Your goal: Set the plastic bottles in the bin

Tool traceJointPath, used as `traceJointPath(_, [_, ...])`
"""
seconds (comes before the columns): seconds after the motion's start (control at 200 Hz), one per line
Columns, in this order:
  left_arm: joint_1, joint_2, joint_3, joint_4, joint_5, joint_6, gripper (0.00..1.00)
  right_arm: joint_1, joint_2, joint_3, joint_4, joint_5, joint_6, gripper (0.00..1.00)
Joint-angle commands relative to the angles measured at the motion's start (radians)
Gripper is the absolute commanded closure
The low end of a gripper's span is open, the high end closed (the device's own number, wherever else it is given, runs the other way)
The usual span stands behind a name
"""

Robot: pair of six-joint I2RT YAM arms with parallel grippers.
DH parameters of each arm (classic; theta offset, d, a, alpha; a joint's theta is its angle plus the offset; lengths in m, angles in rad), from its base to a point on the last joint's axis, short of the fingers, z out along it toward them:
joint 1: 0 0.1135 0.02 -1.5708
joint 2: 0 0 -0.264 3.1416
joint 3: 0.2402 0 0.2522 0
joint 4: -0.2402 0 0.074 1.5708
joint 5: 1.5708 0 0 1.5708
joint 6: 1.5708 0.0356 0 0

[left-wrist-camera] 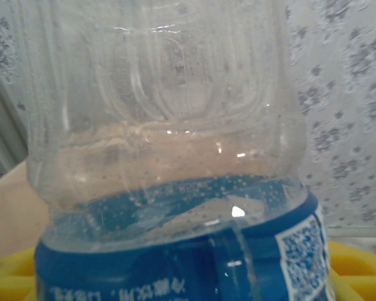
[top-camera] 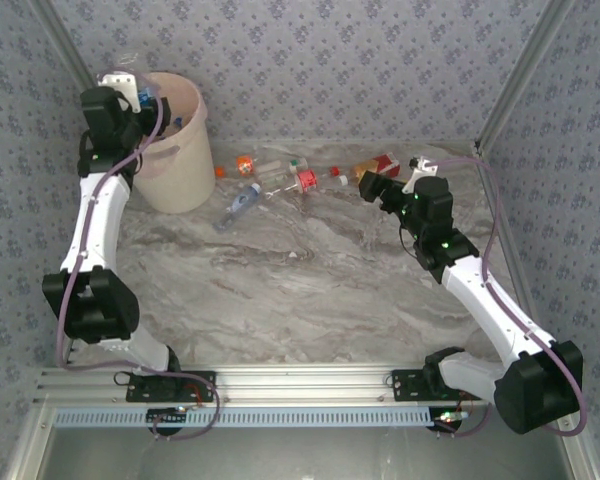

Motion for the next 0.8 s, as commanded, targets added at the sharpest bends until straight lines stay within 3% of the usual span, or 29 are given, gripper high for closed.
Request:
traceJointPath(0.0, [0.028, 0.011, 0.046, -0.058, 0.059, 0.114, 0.37, 0.015, -0.015, 0.006, -0.026, 0.016, -0.043, 0.00])
traceJointPath(0.34, [0.062, 0.116, 0.135, -0.187, 0.157, 0.215, 0.29, 0.045, -0.004, 0.021, -0.029, 0.037, -0.065, 0.00])
traceJointPath(0.62, [0.061, 0.162, 0.204, -0.235, 0.157, 0.185, 0.14, 0.061, -0.003, 0.034, -0.053, 0.053, -0.078, 0.00])
traceJointPath(0.794, [0.062, 0.151, 0.217, -0.253, 0.163, 0.139, 0.11, 0.064, -0.004, 0.034, -0.064, 0.082, -0.067, 0.00])
